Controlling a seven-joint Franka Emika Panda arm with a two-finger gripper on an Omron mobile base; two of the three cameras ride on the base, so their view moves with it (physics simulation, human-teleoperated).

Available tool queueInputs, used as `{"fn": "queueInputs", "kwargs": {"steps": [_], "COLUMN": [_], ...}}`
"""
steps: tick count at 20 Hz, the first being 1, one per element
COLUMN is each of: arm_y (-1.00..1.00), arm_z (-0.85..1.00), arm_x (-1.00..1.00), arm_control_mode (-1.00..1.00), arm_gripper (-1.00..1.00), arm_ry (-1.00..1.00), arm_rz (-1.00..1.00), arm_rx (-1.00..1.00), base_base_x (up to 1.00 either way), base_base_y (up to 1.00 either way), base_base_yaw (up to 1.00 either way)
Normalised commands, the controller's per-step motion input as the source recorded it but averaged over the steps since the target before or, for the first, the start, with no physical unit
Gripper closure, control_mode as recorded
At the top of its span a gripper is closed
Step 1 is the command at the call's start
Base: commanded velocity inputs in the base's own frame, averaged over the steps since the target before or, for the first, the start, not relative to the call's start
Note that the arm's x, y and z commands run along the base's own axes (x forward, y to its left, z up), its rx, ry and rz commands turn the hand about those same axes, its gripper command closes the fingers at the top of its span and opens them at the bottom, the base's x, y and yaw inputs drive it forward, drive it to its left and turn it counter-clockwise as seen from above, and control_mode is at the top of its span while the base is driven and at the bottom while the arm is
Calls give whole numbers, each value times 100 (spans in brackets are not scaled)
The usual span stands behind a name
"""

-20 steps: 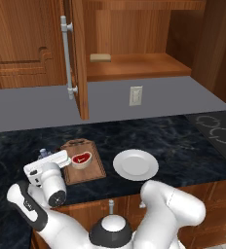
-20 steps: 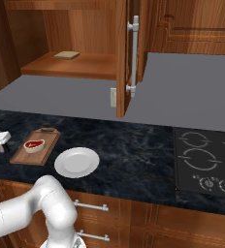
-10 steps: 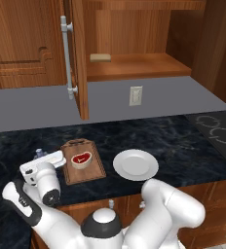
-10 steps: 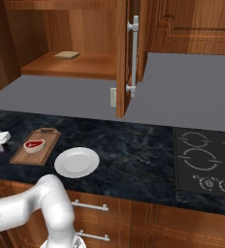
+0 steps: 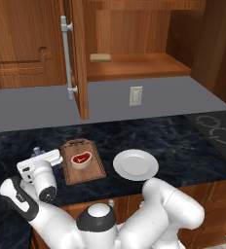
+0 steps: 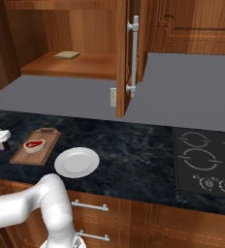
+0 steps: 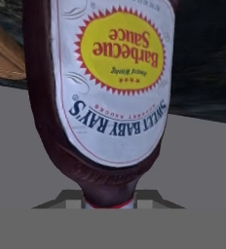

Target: Pick the steak from the plate and place it on the cutting board. Then pick the condiment bottle from the cabinet and place it next to the cutting board.

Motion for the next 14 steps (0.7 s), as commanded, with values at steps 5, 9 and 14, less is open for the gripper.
{"fn": "queueInputs", "kwargs": {"steps": [5, 9, 14], "arm_y": [0, 0, 0], "arm_z": [-23, -25, -29], "arm_x": [25, 22, 21], "arm_control_mode": [-100, -100, -100], "arm_gripper": [100, 100, 100], "arm_ry": [0, 0, -1], "arm_rz": [6, 6, 7], "arm_rx": [6, 6, 6], "base_base_x": [0, 0, 0], "base_base_y": [0, 0, 0], "base_base_yaw": [0, 0, 0]}}
